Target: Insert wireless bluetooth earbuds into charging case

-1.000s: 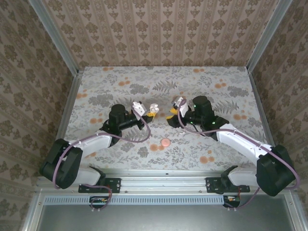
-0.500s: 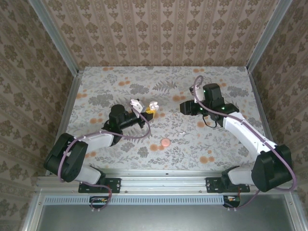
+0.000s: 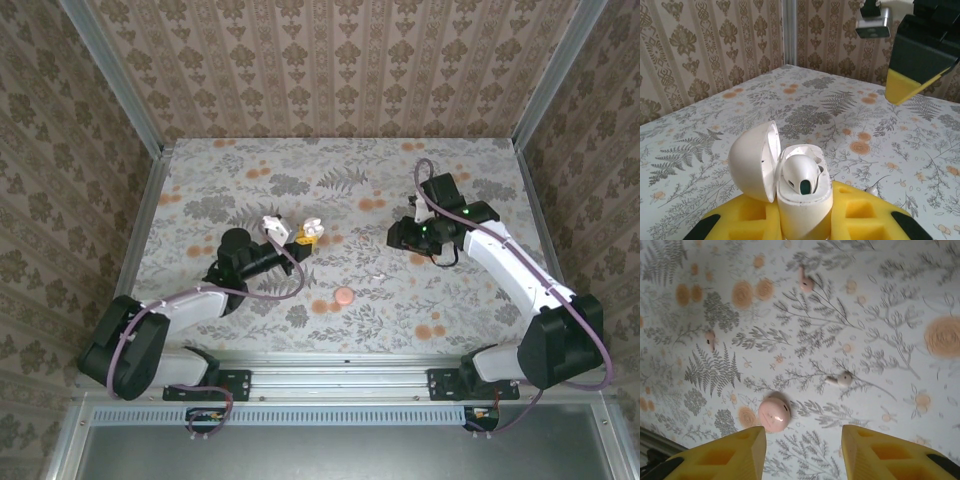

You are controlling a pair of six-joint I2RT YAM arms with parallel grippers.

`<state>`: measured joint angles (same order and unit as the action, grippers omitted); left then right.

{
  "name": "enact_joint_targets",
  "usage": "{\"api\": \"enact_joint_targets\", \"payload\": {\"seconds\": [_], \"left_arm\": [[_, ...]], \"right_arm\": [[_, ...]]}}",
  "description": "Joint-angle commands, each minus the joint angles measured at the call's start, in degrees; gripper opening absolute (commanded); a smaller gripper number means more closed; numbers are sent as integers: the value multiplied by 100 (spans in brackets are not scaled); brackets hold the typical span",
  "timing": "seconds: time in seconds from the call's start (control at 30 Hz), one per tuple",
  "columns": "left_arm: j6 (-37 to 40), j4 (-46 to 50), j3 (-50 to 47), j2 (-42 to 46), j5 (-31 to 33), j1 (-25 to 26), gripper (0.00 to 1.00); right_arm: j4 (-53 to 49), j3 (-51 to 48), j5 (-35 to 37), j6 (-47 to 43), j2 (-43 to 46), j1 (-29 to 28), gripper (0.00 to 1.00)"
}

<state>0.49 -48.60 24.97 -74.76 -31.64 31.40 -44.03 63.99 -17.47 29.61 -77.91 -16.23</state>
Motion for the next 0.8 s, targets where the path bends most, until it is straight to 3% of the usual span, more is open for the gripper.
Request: {"api": "enact_joint_targets", "payload": {"seconds": [0.0,0.3,0.5,0.77], "left_arm": [[163,177,-115,86,90,-20,14],[64,264,-343,198,846,-35,14],[98,-55,-521,114,773,-107,14],[74,-87,-634,307,758,-151,14]], "right_arm": [[-472,-211,330,874,128,-8,44],[68,-669,460,2886,197,-133,50],[222,-524,544,4041,-386,-301,50],[203,-280,1252,5728,-1029,-932,47]]}}
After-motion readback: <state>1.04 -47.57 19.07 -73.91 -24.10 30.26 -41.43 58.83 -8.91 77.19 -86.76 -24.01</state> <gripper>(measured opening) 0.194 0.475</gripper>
